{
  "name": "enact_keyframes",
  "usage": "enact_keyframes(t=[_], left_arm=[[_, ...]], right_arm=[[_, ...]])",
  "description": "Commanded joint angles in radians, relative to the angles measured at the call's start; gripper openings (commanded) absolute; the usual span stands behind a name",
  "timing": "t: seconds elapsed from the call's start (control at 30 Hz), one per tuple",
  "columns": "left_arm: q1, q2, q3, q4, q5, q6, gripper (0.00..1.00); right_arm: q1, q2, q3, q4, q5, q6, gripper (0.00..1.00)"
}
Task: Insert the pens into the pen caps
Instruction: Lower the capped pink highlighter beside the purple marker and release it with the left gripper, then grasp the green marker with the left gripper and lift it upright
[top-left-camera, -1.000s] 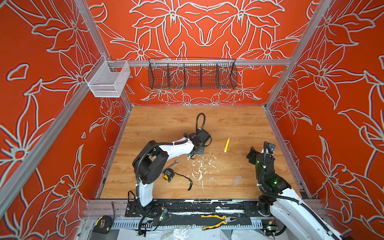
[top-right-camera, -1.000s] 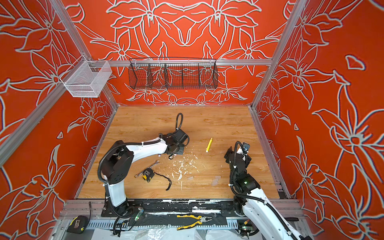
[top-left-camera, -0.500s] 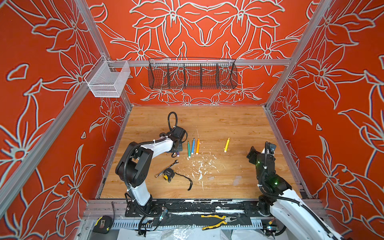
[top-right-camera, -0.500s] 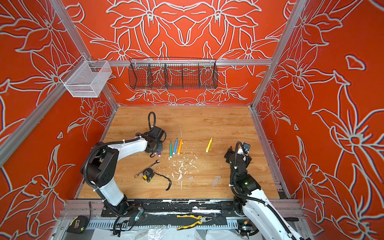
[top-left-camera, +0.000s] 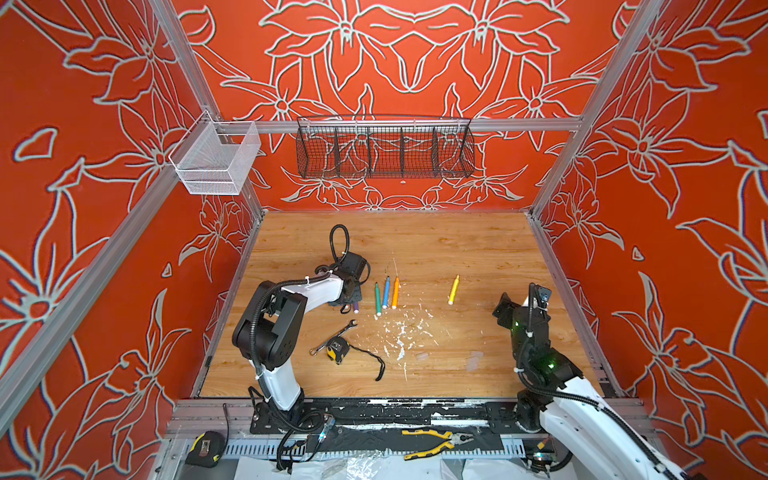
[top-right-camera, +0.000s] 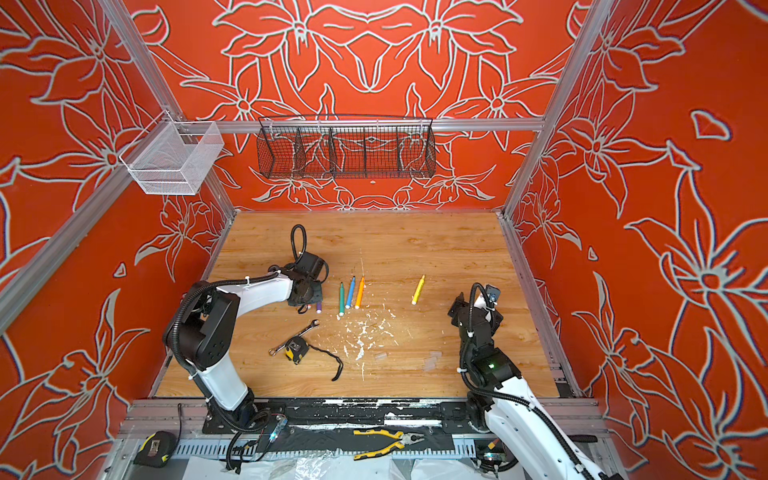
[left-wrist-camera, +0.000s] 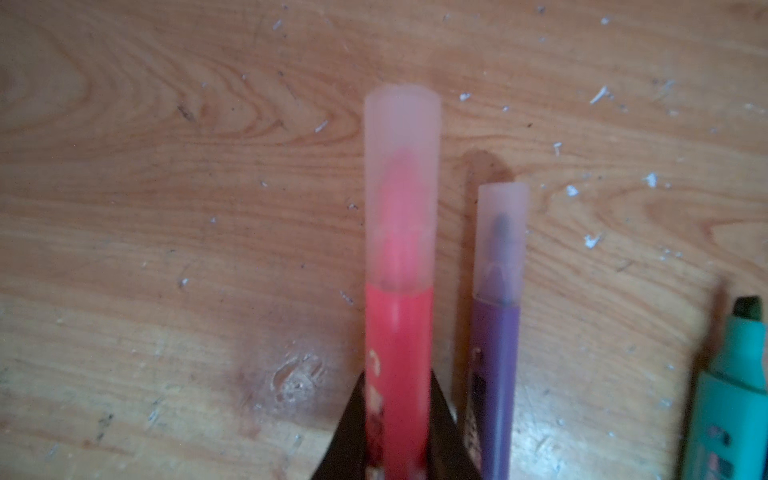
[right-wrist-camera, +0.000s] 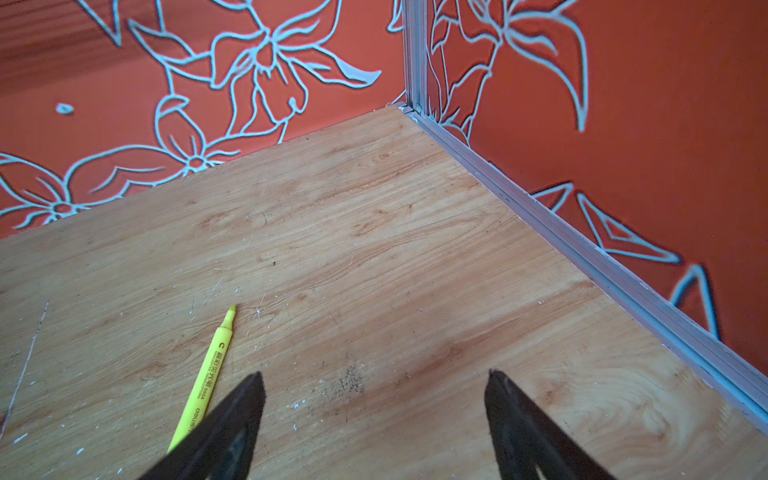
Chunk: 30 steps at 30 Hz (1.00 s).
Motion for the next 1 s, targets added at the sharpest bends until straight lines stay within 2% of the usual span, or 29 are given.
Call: enact_keyframes(t=[0.0,0.3,0.53,0.73,0.97], left_arm=[[0.009,-0.003,0.003,-0.013,0.014,-0.014,0.25],[0.012,-0.067,0.020,-0.046,0.027,0.004,0.29],[-0.002,-0.250,0.027,-0.137,0.028,0.003,0.32],[-0.134,-0.399,-0.016,-0.139,0.015,-0.010,0.40],[-0.258,-0.360,-0.010,-0.091,0.106,-0.036,0.40]], right_arm=[[-0.003,-0.004,0.016,0.015,-0.005,0.007,0.85],[-0.004,-0.001,0.016,0.018,-0.008,0.005,0.85],[-0.004,0.003,0.017,0.017,-0.009,0.005,0.85],[-0.003,0.003,0.016,0.021,-0.011,0.004,0.85],[-0.003,0.004,0.019,0.020,-0.013,0.003,0.85]])
